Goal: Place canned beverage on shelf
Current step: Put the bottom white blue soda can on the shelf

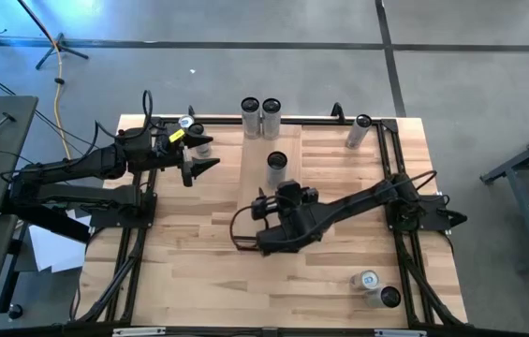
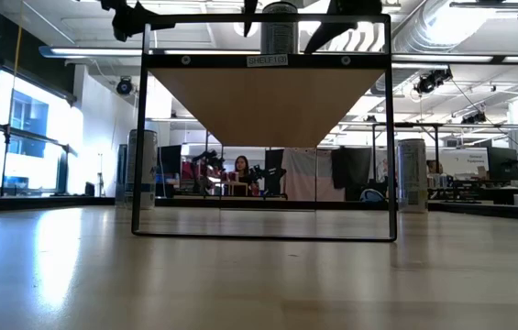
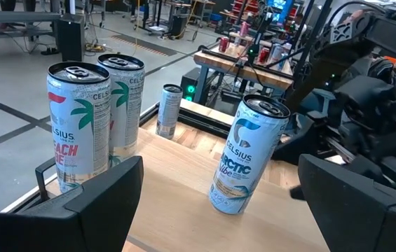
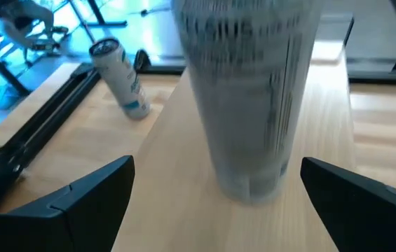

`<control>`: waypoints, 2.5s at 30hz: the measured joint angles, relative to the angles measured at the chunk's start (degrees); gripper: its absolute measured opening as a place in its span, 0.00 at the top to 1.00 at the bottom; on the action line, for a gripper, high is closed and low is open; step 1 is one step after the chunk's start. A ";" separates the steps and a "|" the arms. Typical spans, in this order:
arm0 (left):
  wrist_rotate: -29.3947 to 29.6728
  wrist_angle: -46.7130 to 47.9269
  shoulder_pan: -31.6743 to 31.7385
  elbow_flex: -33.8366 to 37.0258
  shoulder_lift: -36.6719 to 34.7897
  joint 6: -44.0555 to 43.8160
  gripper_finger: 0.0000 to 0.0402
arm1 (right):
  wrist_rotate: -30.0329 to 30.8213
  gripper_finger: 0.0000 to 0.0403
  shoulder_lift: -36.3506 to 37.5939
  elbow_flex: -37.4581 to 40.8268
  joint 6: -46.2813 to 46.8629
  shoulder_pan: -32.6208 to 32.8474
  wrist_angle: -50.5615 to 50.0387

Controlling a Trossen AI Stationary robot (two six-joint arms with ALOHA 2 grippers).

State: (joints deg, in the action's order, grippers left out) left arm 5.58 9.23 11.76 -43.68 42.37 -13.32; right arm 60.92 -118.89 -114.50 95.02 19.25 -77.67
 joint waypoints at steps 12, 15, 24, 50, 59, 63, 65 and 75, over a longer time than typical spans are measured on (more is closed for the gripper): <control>-0.02 0.00 0.00 0.00 0.00 0.00 0.13 | 2.02 0.02 0.00 0.02 -6.46 -3.90 3.10; -0.02 0.00 0.01 0.00 0.00 0.00 0.13 | 1.98 0.02 0.00 0.02 -7.97 -4.64 4.22; -0.04 0.00 -0.01 0.00 0.00 0.00 0.13 | 1.41 0.02 0.02 0.02 -8.54 -6.19 4.52; -0.04 0.00 0.01 0.00 0.00 0.02 0.13 | 1.38 0.41 0.03 0.04 -11.32 -5.38 3.35; -0.05 0.00 0.01 0.00 0.00 0.02 0.13 | 1.52 0.39 0.11 0.03 -17.84 -4.84 2.61; -0.07 0.00 0.01 0.00 0.00 0.00 0.13 | 0.99 0.39 0.57 0.04 -23.30 -4.68 2.08; -0.07 0.00 0.01 0.00 0.00 0.00 0.13 | -0.18 0.39 1.21 0.04 -25.50 -4.68 1.29; -0.07 -0.07 0.01 0.00 -0.02 -1.66 0.13 | 0.51 0.39 4.83 0.11 -30.62 -4.38 -10.42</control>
State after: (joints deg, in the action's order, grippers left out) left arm 5.52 9.17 11.77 -43.68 42.35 -14.98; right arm 61.43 -114.06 -114.39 64.40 14.87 -88.09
